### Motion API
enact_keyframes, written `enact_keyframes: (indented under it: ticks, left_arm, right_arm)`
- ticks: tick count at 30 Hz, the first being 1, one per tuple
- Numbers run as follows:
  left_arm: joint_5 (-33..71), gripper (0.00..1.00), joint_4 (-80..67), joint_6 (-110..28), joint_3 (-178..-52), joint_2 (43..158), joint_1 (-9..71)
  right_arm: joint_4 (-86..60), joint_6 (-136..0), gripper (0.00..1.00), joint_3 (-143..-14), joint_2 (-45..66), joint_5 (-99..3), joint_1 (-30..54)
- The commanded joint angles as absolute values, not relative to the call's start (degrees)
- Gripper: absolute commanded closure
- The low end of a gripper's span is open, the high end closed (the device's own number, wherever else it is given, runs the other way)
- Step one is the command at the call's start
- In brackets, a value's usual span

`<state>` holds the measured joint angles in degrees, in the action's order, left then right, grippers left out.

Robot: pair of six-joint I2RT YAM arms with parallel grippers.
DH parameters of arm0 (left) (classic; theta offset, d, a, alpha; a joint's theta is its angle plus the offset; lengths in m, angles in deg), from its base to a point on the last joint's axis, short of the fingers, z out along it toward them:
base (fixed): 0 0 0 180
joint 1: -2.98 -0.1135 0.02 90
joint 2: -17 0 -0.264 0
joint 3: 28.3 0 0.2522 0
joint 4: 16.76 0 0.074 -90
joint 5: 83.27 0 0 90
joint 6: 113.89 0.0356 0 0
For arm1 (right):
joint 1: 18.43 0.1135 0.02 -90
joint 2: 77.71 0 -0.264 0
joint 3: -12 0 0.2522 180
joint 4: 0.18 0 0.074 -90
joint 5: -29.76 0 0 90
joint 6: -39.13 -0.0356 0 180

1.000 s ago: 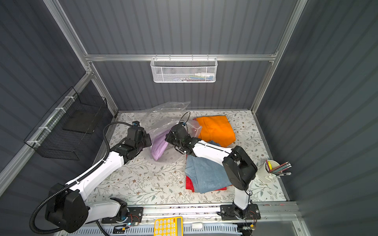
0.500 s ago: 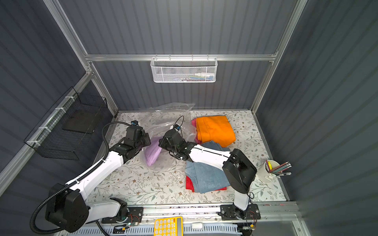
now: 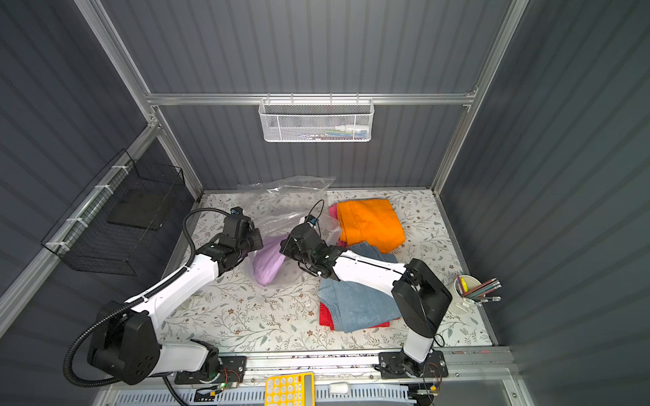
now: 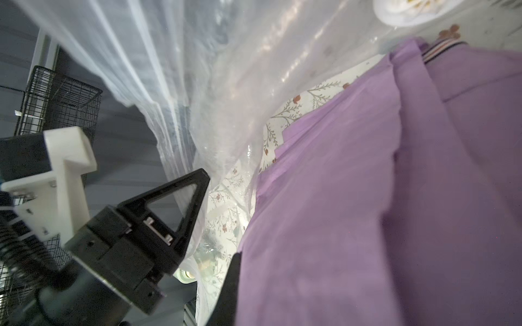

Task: Take the trousers out of the vacuum bag
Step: Take out the trousers from the vacuum bag.

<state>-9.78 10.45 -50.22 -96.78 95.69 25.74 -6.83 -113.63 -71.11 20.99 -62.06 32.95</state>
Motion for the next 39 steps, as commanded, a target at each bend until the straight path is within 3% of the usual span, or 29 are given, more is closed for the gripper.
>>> enact_keyframes:
  ticks: [1, 11, 39]
  left_arm:
    - [-9.59, 1.00, 9.42, -50.30, -97.85, 97.09, 25.30]
    - [-8.43, 1.00, 8.39, -50.98, -97.62, 97.59, 25.30]
    - [-8.29, 1.00, 6.01, -51.05, -97.25, 99.78, 25.26]
  right_arm:
    - [-5.95, -110.82, 1.00, -74.95, 17.03, -61.18, 32.73]
    - [-7.10, -109.02, 1.00, -78.17, 14.34, -63.71, 31.97]
    - [-19.88, -100.46, 1.00, -96.94, 9.80, -56.19, 27.45]
